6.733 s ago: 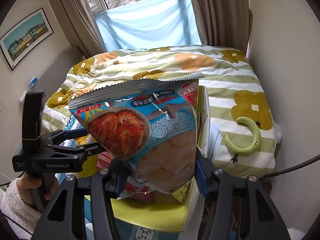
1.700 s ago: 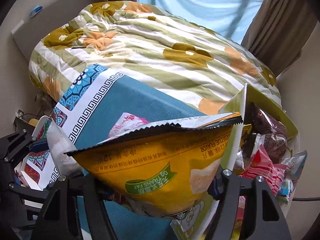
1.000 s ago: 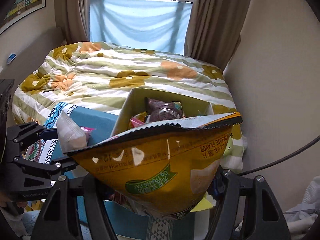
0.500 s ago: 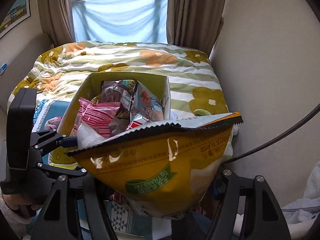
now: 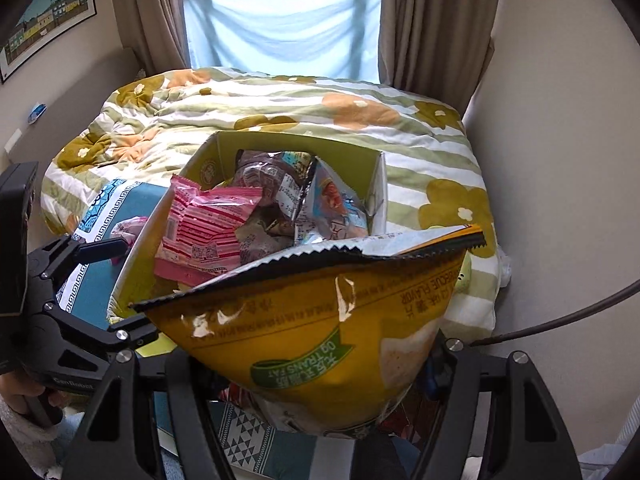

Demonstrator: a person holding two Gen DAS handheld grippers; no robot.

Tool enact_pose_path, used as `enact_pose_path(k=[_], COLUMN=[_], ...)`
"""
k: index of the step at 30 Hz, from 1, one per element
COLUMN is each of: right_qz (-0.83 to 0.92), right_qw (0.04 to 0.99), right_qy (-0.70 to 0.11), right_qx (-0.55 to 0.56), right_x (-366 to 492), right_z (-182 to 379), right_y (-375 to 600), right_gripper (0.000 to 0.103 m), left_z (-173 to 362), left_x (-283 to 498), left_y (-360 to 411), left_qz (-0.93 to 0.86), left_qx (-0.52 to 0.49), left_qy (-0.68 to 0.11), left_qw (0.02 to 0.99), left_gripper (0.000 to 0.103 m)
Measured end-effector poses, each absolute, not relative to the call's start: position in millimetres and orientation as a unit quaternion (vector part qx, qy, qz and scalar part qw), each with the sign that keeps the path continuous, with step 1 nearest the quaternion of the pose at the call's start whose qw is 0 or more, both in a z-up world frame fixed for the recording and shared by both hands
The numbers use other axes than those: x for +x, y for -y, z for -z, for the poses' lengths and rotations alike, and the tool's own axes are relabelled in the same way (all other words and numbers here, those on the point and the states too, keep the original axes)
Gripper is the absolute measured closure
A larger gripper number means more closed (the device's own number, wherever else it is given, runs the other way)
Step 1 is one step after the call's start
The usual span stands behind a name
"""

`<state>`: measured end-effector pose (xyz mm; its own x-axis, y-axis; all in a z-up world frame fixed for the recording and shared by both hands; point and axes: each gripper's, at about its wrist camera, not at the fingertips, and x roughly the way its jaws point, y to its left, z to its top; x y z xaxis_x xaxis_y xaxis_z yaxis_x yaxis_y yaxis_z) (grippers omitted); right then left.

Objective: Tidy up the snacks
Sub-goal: 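Carry both snacks over the cardboard box and open both grippers, then move both grippers to the pink triangle bag and green bar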

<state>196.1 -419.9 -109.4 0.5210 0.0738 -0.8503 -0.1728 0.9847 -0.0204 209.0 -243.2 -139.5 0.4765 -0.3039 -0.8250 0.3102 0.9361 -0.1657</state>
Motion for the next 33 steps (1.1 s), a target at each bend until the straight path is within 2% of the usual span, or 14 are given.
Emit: enact_pose_path(k=[6, 10, 12, 13, 14, 15, 25, 33], right_qz=[-0.085, -0.06, -0.049, -0.046, -0.043, -0.042, -0.051, -0.074], right_qw=[0.854, 0.84, 0.84, 0.842, 0.845, 0.848, 0.882, 0.895], right_qy=[-0.507, -0.529, -0.528, -0.524, -0.521, -0.516, -0.467, -0.438], right_qx=[-0.075, -0.106, -0.116, -0.117, -0.116, -0.113, -0.036, -0.038], right_x=[204, 208, 207, 206, 204, 203, 178, 158], right_z=[125, 138, 143, 144, 145, 143, 129, 112], right_y=[392, 389, 391, 393, 395, 397, 415, 396], right_gripper=[0.038, 0.034, 0.023, 0.011, 0.004, 0.002, 0.002, 0.002], left_z=[135, 137, 143, 145, 147, 149, 148, 130], left_x=[200, 190, 188, 187, 184, 182, 166, 155], left_y=[197, 176, 171, 169, 166, 163, 151, 133], left_qz=[0.135, 0.121, 0.114, 0.112, 0.11, 0.109, 0.098, 0.073], left_qx=[-0.014, -0.021, -0.023, -0.025, -0.028, -0.032, -0.052, -0.06], left_qy=[-0.481, -0.489, -0.495, -0.497, -0.499, -0.502, -0.499, -0.481], left_qw=[0.866, 0.863, 0.861, 0.86, 0.859, 0.857, 0.859, 0.871], left_gripper=[0.001, 0.001, 0.001, 0.001, 0.001, 0.001, 0.001, 0.001])
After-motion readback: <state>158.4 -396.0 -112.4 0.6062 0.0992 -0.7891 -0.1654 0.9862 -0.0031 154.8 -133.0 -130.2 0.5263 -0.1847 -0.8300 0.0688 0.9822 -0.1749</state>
